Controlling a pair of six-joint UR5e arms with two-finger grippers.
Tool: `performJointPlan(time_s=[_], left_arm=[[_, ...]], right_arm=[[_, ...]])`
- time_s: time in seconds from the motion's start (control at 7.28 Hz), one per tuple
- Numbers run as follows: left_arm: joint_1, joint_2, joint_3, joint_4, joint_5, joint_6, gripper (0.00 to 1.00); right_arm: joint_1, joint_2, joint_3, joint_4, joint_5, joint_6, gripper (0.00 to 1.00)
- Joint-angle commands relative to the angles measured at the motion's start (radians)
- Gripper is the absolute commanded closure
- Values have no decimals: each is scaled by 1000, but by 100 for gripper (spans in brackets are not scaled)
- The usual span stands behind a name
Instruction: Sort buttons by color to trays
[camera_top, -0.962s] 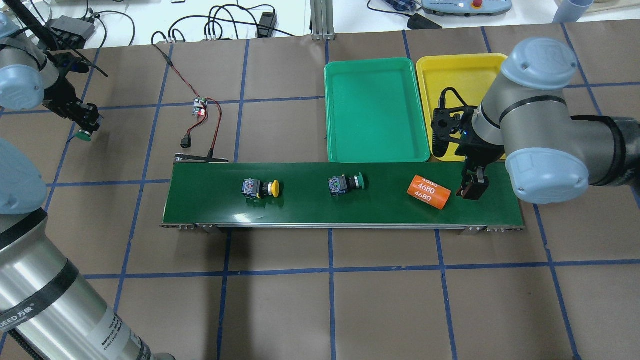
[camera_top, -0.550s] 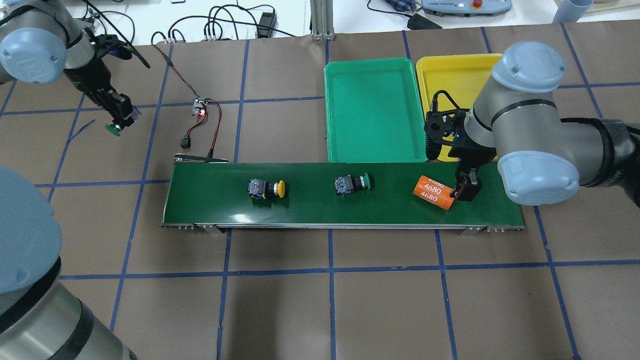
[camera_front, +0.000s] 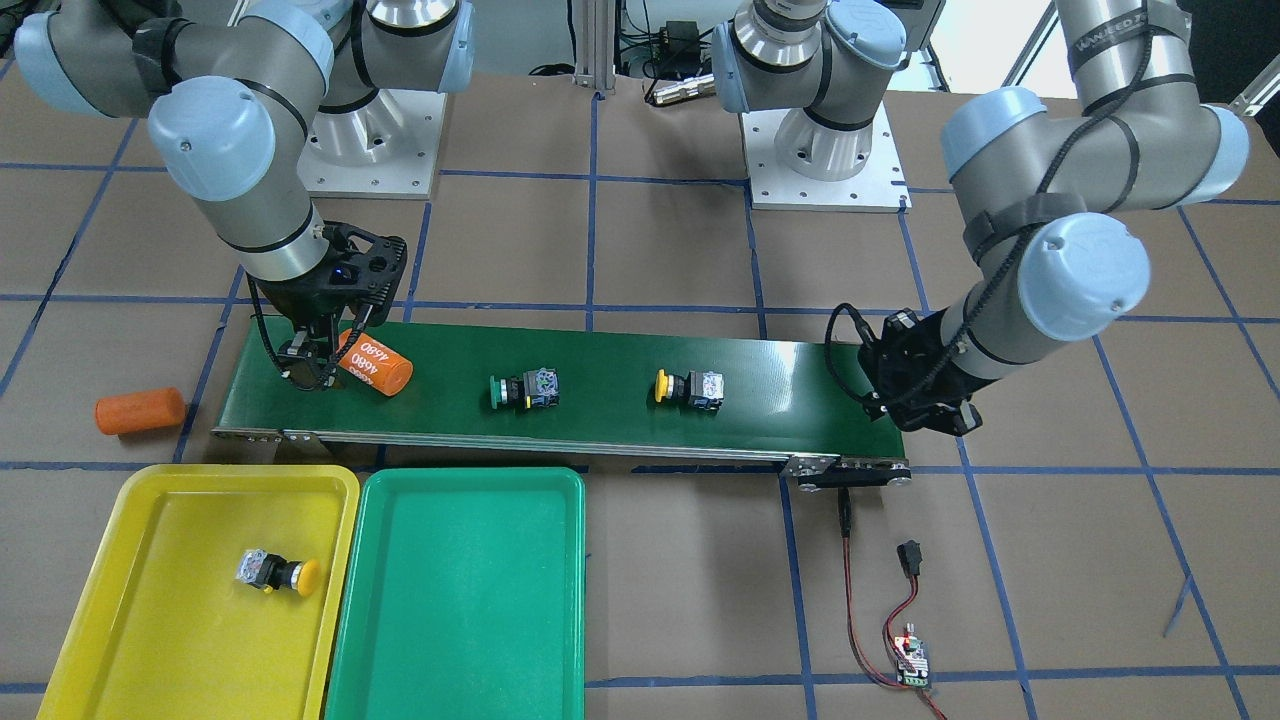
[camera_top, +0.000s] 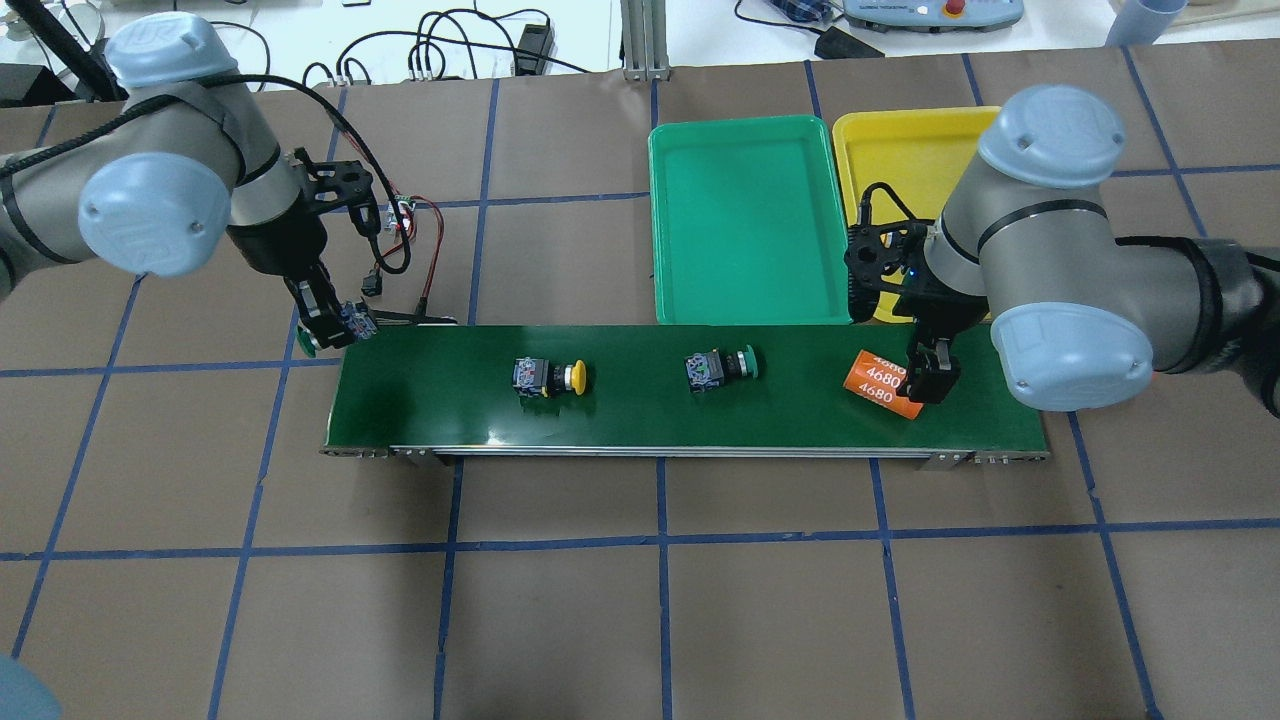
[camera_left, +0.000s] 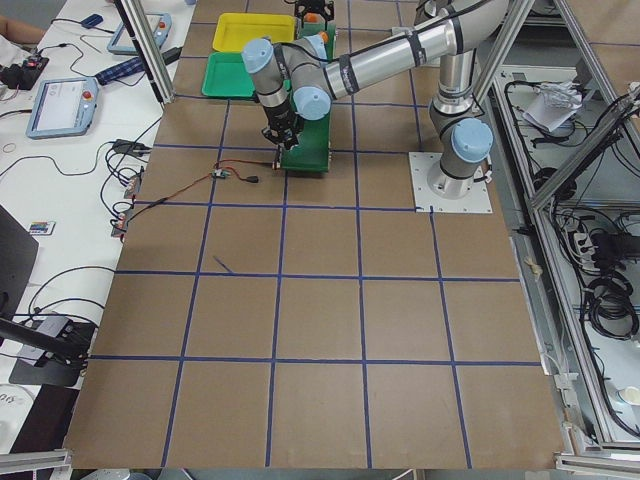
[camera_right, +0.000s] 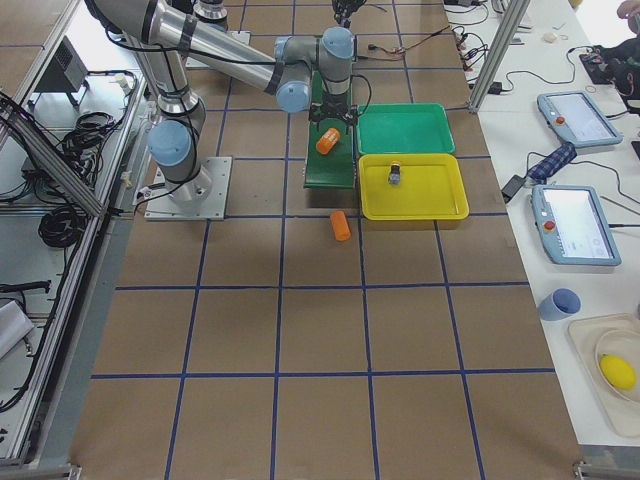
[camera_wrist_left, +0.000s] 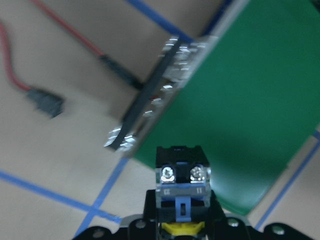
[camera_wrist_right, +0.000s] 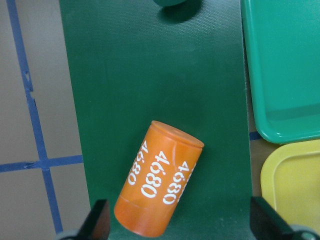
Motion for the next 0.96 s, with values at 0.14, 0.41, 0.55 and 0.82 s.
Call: performJointPlan(time_s=[0.14, 0.41, 0.55, 0.82], left_arm=[[-71, 40, -95, 97, 7, 177, 100], [-71, 32, -144, 195, 2, 237, 100], [-71, 20, -167, 242, 1, 240, 83], [-74, 38, -172, 258, -22, 228, 0]], right_arm=[[0, 1, 3, -14, -1, -6, 0], [0, 2, 3, -14, -8, -6, 0], [0, 2, 3, -14, -2, -3, 0], [0, 8, 3, -16, -1, -3, 0]])
